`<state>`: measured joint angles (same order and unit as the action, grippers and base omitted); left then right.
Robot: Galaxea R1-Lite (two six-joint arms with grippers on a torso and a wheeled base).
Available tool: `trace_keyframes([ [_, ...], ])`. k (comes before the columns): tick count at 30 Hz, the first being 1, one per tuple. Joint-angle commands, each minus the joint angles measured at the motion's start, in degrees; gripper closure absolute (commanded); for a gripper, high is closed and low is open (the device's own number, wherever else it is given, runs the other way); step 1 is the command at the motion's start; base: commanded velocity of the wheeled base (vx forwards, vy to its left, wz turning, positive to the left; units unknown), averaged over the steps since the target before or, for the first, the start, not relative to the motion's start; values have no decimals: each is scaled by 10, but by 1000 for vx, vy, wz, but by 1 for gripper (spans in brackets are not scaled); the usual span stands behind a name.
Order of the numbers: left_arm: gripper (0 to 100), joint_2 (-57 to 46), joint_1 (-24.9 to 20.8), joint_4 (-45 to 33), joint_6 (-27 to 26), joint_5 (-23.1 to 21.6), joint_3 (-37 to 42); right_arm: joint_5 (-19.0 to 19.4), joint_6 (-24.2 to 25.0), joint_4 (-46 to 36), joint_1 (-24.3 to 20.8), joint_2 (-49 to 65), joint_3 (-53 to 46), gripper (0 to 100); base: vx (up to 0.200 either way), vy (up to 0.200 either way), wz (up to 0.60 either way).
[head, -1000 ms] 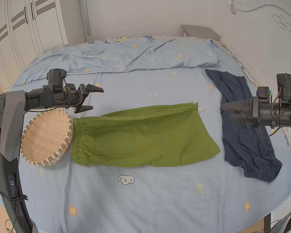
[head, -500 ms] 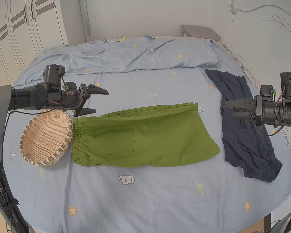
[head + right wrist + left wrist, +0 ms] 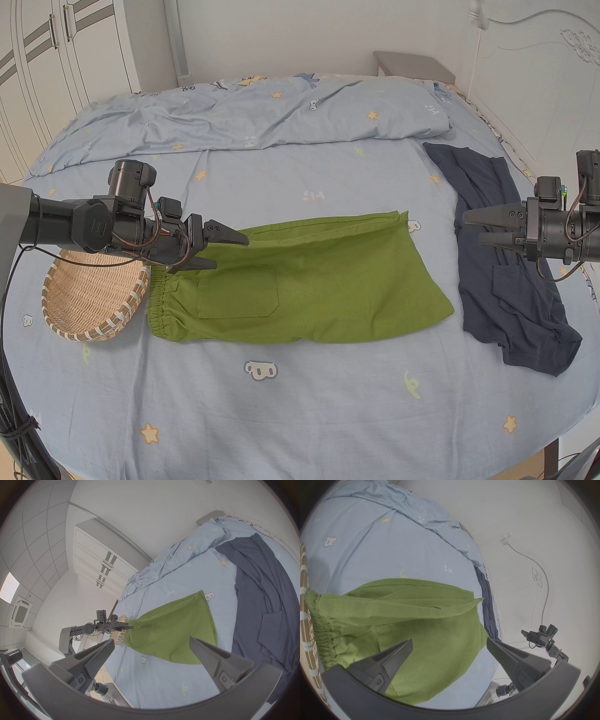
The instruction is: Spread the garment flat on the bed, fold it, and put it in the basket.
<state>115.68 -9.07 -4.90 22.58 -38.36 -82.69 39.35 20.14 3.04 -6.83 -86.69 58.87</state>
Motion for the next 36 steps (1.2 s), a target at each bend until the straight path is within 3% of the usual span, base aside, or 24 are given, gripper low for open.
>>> trace_keyframes([
  [1,0,52,5,2,22,0,-65,-1,0,0,-3,-2,-2,0,0,0,0],
  [10,0,121,17,3,77,9,-169,-1,-1,0,-3,-1,-2,0,0,0,0],
  [17,0,160,20,4,86,14,-213,-2,-1,0,-3,-1,-3,0,0,0,0],
  [24,0,195,25,5,116,57,-266,-2,-1,0,-3,0,-3,0,0,0,0],
  [32,0,188,23,5,121,58,-264,-1,-2,1,-5,1,-6,0,0,0,0],
  [36,0,120,21,5,123,58,-226,-1,-3,1,-4,2,-6,0,0,0,0],
])
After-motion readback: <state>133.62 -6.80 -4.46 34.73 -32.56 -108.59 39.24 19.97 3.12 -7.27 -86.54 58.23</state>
